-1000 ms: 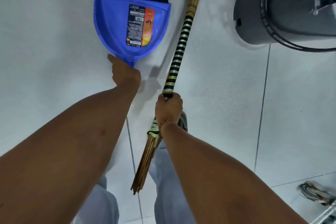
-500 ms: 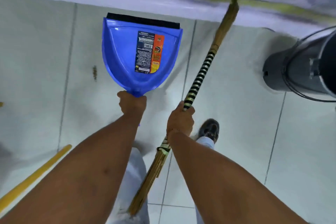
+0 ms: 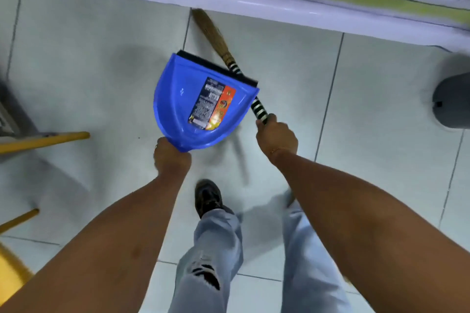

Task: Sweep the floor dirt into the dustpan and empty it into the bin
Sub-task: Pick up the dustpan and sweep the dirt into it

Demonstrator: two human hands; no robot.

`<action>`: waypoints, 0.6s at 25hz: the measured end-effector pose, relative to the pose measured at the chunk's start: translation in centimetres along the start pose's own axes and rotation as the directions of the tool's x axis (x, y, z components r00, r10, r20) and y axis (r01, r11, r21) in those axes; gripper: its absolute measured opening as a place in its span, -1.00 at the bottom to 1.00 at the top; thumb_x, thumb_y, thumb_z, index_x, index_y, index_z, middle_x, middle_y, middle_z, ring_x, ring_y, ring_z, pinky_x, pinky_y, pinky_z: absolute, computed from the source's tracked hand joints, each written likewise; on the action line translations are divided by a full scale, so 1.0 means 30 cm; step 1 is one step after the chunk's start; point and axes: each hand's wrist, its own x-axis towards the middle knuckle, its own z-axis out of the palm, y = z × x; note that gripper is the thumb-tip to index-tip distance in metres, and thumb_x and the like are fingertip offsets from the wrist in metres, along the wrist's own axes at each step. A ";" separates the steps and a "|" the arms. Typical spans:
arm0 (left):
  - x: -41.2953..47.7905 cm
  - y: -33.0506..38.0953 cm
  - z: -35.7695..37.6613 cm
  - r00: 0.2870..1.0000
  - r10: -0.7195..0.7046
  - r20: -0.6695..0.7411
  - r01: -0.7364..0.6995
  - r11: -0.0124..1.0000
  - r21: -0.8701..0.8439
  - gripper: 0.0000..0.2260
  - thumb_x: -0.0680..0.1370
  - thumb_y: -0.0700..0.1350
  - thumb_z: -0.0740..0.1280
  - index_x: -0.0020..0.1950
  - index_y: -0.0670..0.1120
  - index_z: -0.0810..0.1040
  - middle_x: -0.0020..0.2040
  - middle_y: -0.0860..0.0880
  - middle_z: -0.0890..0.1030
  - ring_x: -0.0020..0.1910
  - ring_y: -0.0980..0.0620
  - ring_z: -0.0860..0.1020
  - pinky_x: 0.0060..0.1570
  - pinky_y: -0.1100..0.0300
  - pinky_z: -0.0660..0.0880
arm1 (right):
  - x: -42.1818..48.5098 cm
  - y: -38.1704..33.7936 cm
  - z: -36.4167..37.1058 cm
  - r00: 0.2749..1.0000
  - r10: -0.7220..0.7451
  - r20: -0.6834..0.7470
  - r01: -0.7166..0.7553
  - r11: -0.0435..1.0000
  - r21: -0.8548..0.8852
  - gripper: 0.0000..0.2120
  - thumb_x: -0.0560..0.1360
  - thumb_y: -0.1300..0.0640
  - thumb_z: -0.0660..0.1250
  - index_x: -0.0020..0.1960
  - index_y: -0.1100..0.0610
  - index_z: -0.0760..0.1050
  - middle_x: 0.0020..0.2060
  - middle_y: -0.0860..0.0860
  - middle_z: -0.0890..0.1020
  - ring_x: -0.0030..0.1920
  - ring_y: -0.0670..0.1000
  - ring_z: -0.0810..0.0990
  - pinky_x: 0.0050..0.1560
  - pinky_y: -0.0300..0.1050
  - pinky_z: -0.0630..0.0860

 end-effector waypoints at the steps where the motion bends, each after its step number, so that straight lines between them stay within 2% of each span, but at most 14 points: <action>1: 0.021 -0.062 0.001 0.999 -0.043 0.008 0.043 0.999 0.032 -0.73 0.40 -0.34 0.29 0.09 -0.28 0.46 0.06 -0.27 0.60 0.06 -0.30 0.55 0.01 -0.04 0.52 | 0.019 0.005 0.015 1.000 -0.008 -0.015 0.007 1.000 -0.023 -0.65 0.57 0.00 0.13 0.23 0.22 0.37 0.14 0.23 0.56 0.13 0.25 0.54 0.04 0.03 0.46; 3: 0.061 -0.172 0.030 0.988 -0.152 0.020 0.151 0.987 0.061 -0.67 0.40 -0.34 0.33 0.16 -0.28 0.44 0.12 -0.28 0.58 0.12 -0.30 0.53 0.08 -0.05 0.51 | 0.053 0.019 0.064 0.999 0.003 -0.045 -0.006 0.999 -0.052 -0.69 0.55 0.12 0.18 0.22 0.27 0.37 0.16 0.22 0.54 0.15 0.25 0.54 0.07 0.05 0.48; 5: 0.090 -0.240 0.077 0.976 -0.214 0.044 0.210 0.975 0.075 -0.63 0.41 -0.34 0.36 0.20 -0.27 0.41 0.18 -0.28 0.55 0.18 -0.29 0.50 0.13 -0.06 0.48 | 0.071 0.041 0.130 0.998 0.009 -0.056 -0.014 0.997 -0.076 -0.64 0.53 0.17 0.19 0.29 0.24 0.32 0.17 0.20 0.53 0.11 0.25 0.55 0.02 0.05 0.49; 8: 0.159 -0.300 0.162 0.973 -0.222 0.067 0.216 0.972 0.091 -0.58 0.42 -0.33 0.37 0.24 -0.30 0.35 0.24 -0.30 0.49 0.23 -0.31 0.46 0.19 -0.11 0.44 | 0.109 0.076 0.262 1.000 0.029 -0.007 -0.030 0.994 -0.103 -0.51 0.57 0.04 0.11 0.47 0.03 0.11 0.15 0.17 0.51 0.06 0.25 0.56 -0.03 0.06 0.46; 10: 0.228 -0.317 0.220 0.976 -0.208 0.064 0.198 0.972 0.127 -0.58 0.44 -0.31 0.36 0.25 -0.31 0.35 0.25 -0.32 0.48 0.24 -0.31 0.46 0.21 -0.14 0.43 | 0.152 0.107 0.341 0.997 0.081 0.010 -0.080 0.992 -0.094 -0.58 0.58 -0.04 0.09 0.40 0.06 0.21 0.10 0.18 0.56 0.03 0.26 0.56 -0.08 0.03 0.44; 13: 0.352 -0.338 0.319 0.977 -0.212 0.038 0.204 0.969 0.142 -0.61 0.49 -0.29 0.31 0.28 -0.30 0.33 0.28 -0.31 0.46 0.27 -0.32 0.43 0.30 -0.21 0.37 | 0.235 0.160 0.451 0.990 0.133 0.042 -0.129 0.988 -0.079 -0.69 0.55 0.18 0.17 0.27 0.25 0.31 0.19 0.21 0.49 0.11 0.27 0.54 -0.01 0.06 0.48; 15: 0.415 -0.355 0.367 0.979 -0.199 0.035 0.188 0.963 0.193 -0.59 0.50 -0.28 0.30 0.32 -0.28 0.29 0.30 -0.31 0.44 0.29 -0.32 0.41 0.33 -0.22 0.32 | 0.280 0.198 0.505 0.987 0.153 0.043 -0.148 0.983 -0.105 -0.65 0.52 0.28 0.15 0.30 0.23 0.25 0.20 0.19 0.47 0.14 0.27 0.52 0.06 0.10 0.48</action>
